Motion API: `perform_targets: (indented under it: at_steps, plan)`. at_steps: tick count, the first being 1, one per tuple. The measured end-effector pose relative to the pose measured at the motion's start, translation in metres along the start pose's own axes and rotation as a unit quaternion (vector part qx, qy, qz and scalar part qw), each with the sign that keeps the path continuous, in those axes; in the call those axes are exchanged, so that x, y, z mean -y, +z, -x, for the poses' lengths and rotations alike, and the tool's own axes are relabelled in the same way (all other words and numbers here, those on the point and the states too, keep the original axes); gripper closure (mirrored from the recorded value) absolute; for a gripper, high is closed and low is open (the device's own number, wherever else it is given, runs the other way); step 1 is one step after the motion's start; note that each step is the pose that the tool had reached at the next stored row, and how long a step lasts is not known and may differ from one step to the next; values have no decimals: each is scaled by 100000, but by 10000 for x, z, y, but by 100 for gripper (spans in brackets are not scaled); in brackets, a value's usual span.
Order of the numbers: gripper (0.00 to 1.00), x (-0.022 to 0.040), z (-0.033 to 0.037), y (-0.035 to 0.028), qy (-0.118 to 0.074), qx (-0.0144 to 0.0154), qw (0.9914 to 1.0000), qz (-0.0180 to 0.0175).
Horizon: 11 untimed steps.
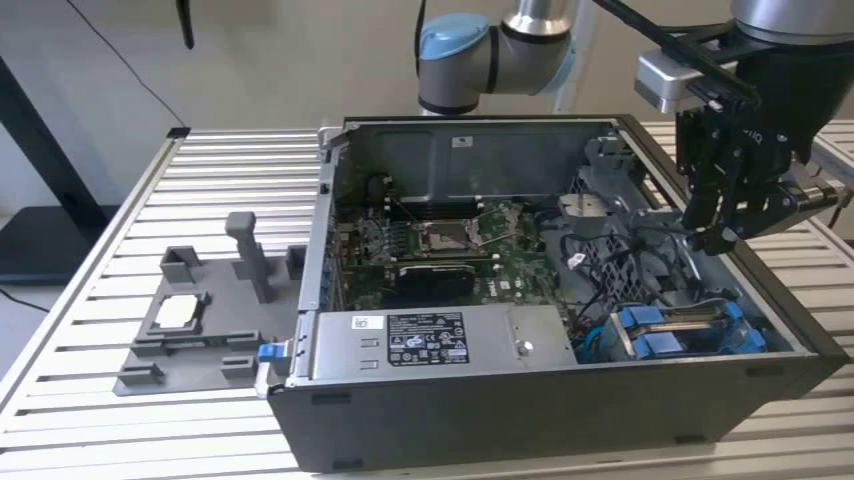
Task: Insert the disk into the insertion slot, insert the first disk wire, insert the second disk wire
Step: 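Insert the first disk wire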
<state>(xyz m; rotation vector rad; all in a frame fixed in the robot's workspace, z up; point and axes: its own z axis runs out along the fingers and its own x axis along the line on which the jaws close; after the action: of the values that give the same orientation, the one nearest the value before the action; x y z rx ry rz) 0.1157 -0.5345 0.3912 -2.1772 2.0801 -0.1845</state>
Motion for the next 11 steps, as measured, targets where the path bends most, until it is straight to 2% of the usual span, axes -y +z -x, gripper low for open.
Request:
perform_targets:
  at_steps: [11]
  plan:
    - [60, 7, 10, 6, 0, -6, 100000, -18]
